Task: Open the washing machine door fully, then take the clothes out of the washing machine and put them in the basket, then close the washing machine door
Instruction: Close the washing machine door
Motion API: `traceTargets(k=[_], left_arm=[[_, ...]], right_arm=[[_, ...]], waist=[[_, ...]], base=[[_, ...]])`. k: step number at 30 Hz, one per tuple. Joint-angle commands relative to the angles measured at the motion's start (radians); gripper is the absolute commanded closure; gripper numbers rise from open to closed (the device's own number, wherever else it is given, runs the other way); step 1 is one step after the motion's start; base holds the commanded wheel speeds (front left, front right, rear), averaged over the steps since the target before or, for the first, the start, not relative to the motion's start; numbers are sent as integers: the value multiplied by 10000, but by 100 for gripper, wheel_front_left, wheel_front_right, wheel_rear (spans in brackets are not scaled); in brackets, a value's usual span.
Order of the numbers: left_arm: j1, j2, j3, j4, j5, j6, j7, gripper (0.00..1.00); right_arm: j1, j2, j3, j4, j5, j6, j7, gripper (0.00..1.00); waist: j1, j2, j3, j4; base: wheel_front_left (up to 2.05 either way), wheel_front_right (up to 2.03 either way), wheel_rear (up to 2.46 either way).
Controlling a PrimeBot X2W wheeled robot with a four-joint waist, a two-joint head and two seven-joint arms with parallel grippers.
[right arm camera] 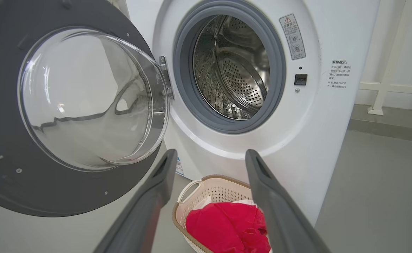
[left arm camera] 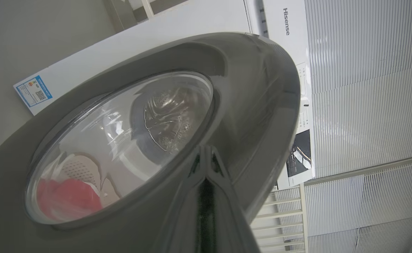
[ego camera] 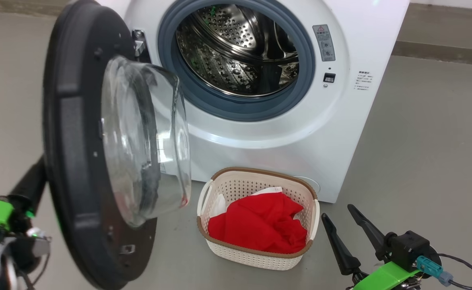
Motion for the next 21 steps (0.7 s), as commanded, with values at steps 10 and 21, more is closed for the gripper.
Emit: traceTargets(k=[10, 21], left_arm=[[777, 157, -1311, -1484, -1138, 489, -903, 100], [1055, 157, -1803, -1694, -1632, 487, -1317, 100]], right_arm=[[-224, -51, 148, -144, 15, 65, -65, 0], [-271, -93, 208, -117, 52, 65, -65, 0]], waist=[[0, 0, 111, -374], [0, 0, 131, -887]], base=[[0, 0, 0], [0, 0, 0]])
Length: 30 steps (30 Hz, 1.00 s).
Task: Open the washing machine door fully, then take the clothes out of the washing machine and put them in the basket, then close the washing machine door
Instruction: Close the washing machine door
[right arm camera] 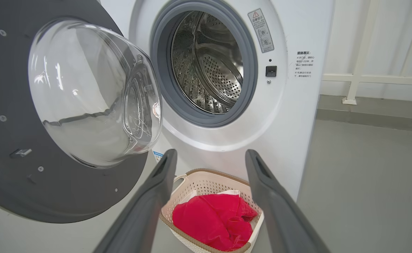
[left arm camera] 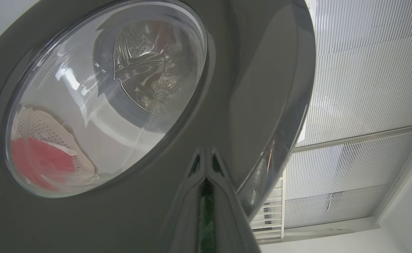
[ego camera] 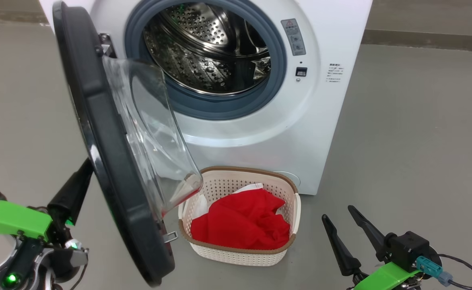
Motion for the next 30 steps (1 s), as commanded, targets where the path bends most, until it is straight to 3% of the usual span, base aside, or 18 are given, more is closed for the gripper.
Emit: traceTargets(k=[1, 17, 22, 24, 25, 30], left_arm=[[-80, 149, 96, -324, -146, -81, 31, 100], [86, 149, -228, -31, -569, -518, -229, 100], [169, 212, -235, 7, -416, -931, -374, 100], [249, 266, -197, 108, -226, -1176, -570, 30], [275, 262, -163, 133, -235, -1336, -637, 0], [620, 280, 74, 59, -148, -2026, -1032, 0]], right_arm=[[-252, -80, 185, -213, 51, 63, -65, 0], [-220, -117, 211, -198, 35, 63, -65, 0], [-203, -125, 188, -219, 14, 63, -65, 0], [-206, -113, 183, -215, 8, 63, -65, 0], [-209, -103, 187, -212, 5, 63, -65, 0], [-205, -49, 157, -234, 12, 63, -65, 0]], waist=[[0, 0, 4, -96], [0, 0, -85, -399], [0, 0, -67, -352], [0, 0, -54, -334], [0, 0, -49, -329], [0, 0, -21, -311]], base=[[0, 0, 0], [0, 0, 0], [0, 0, 0], [0, 0, 0], [0, 0, 0], [0, 0, 0]])
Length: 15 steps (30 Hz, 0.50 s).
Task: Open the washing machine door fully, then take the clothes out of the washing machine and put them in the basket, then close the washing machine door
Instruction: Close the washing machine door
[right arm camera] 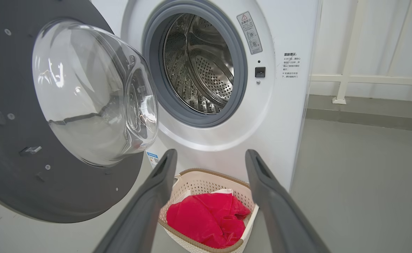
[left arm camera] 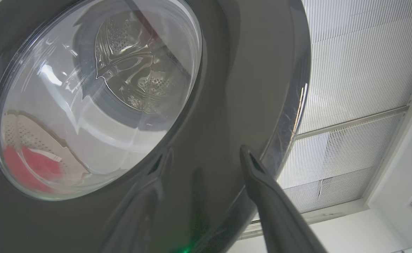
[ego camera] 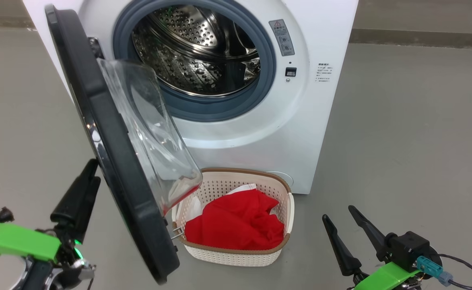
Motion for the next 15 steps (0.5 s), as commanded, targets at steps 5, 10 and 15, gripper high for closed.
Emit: traceTargets(k=[5, 10, 15], left_arm=[[372, 292, 528, -451, 618, -1053, -705, 0], [1068, 958, 398, -409, 3002, -2093, -2166, 0], [1745, 1710, -149, -59, 6345, -2402, -4096, 0]], right_arm=[[-182, 19, 126, -256, -5, 65, -65, 0], [-193, 45, 100, -268, -1, 65, -65, 0], [-225, 61, 81, -267, 6, 65, -65, 0]], waist=[[0, 0, 54, 41], [0, 0, 97, 70], [0, 0, 84, 104]], base=[[0, 0, 0], [0, 0, 0], [0, 0, 0]])
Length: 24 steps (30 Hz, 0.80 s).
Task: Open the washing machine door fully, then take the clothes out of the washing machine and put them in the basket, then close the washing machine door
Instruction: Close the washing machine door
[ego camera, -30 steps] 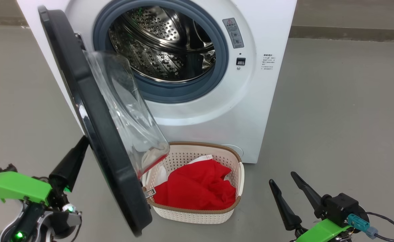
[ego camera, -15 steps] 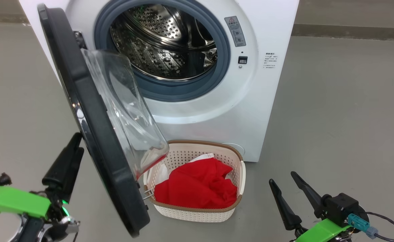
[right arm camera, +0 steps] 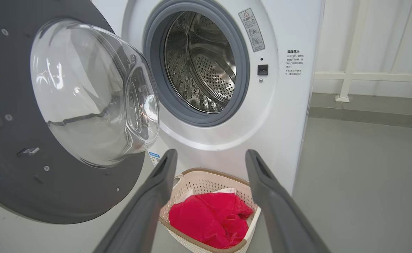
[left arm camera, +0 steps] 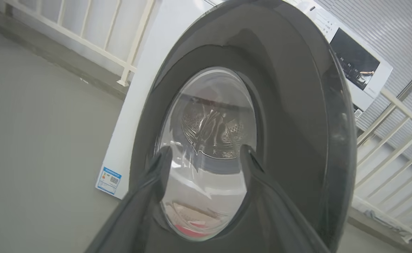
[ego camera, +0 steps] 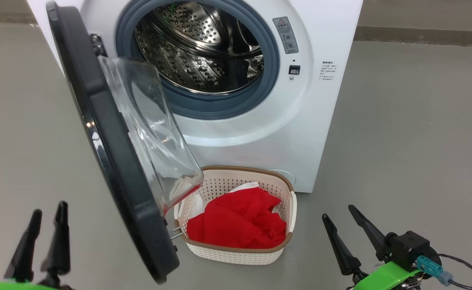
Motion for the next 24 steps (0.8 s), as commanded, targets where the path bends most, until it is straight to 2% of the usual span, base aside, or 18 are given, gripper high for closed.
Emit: traceTargets(k=[1, 5, 9, 12, 15, 24], left_arm=[[-55, 429, 129, -132, 827, -81, -470, 0], [244, 650, -387, 251, 2738, 170, -1710, 0], [376, 665, -654, 522, 3852, 368, -2445, 0], [478, 445, -606, 597, 4120, 289, -2649, 0], [567, 331, -462, 445, 4852, 327, -2695, 0], [1155, -595, 130, 68, 6667, 228, -2703, 0]], right_arm=[[-225, -9, 118, -266, 7, 63, -65, 0], [-200, 7, 99, -282, -20, 63, -65, 0], [-188, 34, 78, -302, -36, 63, -65, 0], [-193, 59, 70, -316, -54, 63, -65, 0], [-215, 68, 66, -313, -62, 63, -65, 0], [-256, 100, 73, -255, -106, 63, -65, 0]], waist=[[0, 0, -11, 12], [0, 0, -34, 62], [0, 0, -41, 89], [0, 0, -18, 90], [0, 0, 18, 91], [0, 0, 45, 72]], base=[[0, 0, 0], [0, 0, 0], [0, 0, 0], [0, 0, 0], [0, 0, 0], [0, 0, 0]])
